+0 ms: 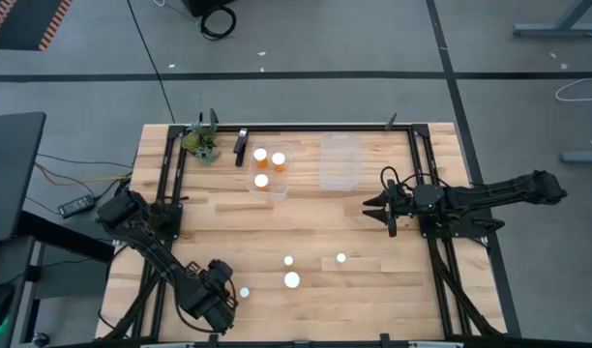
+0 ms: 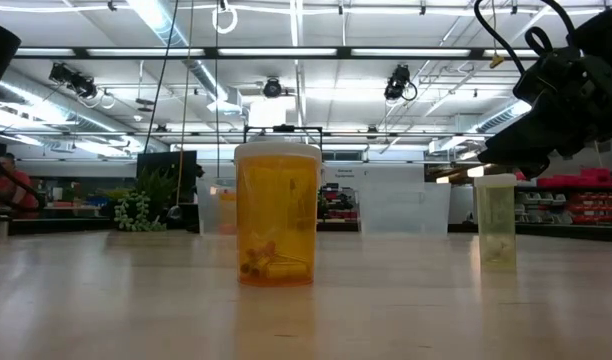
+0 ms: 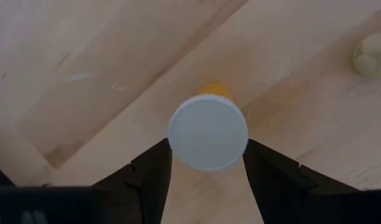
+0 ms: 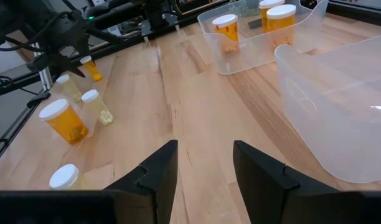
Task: Pick and place medicine bottles into bin by pill shape (circle, oval)
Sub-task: Put the small orange pill bottle in the right transparent bin
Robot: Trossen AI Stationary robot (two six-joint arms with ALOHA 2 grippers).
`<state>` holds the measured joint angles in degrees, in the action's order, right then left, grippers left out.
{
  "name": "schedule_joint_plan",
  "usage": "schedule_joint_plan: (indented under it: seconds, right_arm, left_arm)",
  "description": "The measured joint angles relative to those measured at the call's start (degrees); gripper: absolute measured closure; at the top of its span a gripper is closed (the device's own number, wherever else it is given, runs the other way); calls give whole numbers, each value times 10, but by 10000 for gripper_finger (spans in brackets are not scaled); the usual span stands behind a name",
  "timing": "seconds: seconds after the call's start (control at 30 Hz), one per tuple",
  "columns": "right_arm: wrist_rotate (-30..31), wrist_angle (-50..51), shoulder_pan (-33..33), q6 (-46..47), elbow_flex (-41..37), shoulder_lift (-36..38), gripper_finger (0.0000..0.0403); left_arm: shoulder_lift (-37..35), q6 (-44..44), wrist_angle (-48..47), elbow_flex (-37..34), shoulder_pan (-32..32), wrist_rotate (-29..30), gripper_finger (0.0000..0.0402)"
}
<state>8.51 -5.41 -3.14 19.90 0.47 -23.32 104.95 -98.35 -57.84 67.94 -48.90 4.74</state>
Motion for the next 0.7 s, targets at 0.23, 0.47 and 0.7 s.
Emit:
schedule_joint_plan:
  seconds: [0.23,0.47,0.7]
  right_arm:
    - [0,0,0,0,0,0,242]
    - [0,0,0,0,0,0,242]
    - [0,0,0,0,0,0,242]
  left_arm:
    - [0,0,1,0,8,4,202]
    - [0,3,2,0,23,4,211]
    - [0,30,8,0,39,4,224]
